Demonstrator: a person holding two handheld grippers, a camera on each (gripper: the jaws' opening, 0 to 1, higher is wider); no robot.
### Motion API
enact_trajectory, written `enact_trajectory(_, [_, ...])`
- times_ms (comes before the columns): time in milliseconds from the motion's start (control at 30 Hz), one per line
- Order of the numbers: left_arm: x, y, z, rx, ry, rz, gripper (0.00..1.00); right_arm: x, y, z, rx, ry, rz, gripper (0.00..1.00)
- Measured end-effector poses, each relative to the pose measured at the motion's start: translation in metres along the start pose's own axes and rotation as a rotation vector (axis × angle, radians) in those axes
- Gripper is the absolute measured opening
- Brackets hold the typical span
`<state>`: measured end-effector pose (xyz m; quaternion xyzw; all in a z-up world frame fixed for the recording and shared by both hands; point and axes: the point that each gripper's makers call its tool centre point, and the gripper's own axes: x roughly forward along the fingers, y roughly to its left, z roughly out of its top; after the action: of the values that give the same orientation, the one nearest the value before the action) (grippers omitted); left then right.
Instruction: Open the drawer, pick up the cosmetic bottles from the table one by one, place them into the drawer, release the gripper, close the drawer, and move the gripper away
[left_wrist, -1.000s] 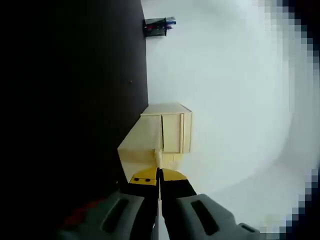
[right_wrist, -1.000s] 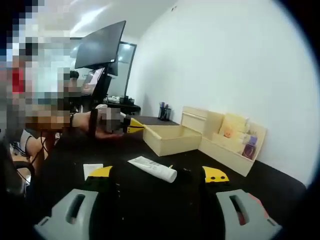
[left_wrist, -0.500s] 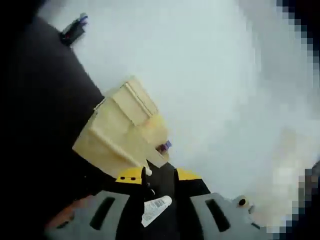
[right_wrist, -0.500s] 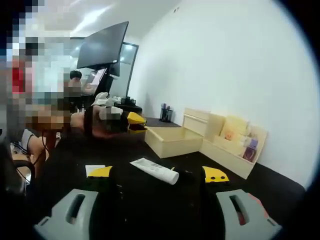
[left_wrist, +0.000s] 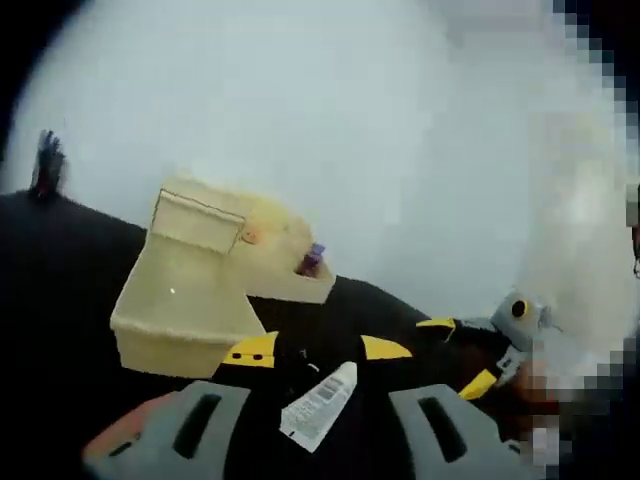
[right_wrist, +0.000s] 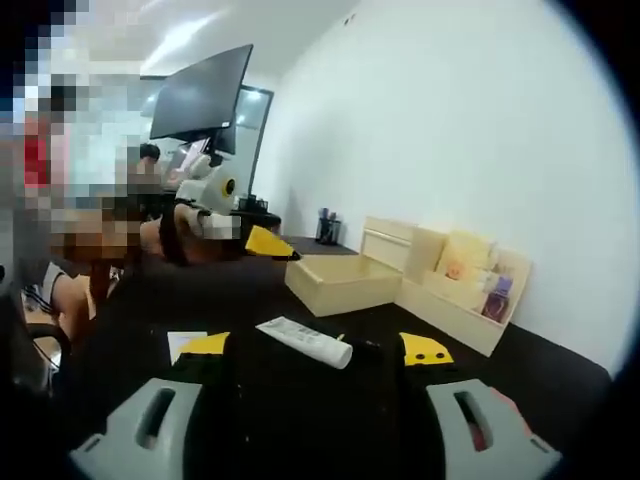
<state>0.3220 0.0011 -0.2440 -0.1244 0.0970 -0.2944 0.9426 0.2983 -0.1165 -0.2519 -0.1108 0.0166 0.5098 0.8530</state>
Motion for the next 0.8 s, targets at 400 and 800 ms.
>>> enact_trajectory(400, [0.010, -0.022, -0.041, 0.284, 0.209, -0.129, 0.38, 0.000, -0.002, 0.000, 0.015, 0.011, -0.001, 0.58])
enact_trajectory(800, [0.017, -0.014, -0.067, 0.369, 0.348, -0.148, 0.39, 0.002, 0.003, 0.000, 0.011, 0.018, 0.008, 0.58])
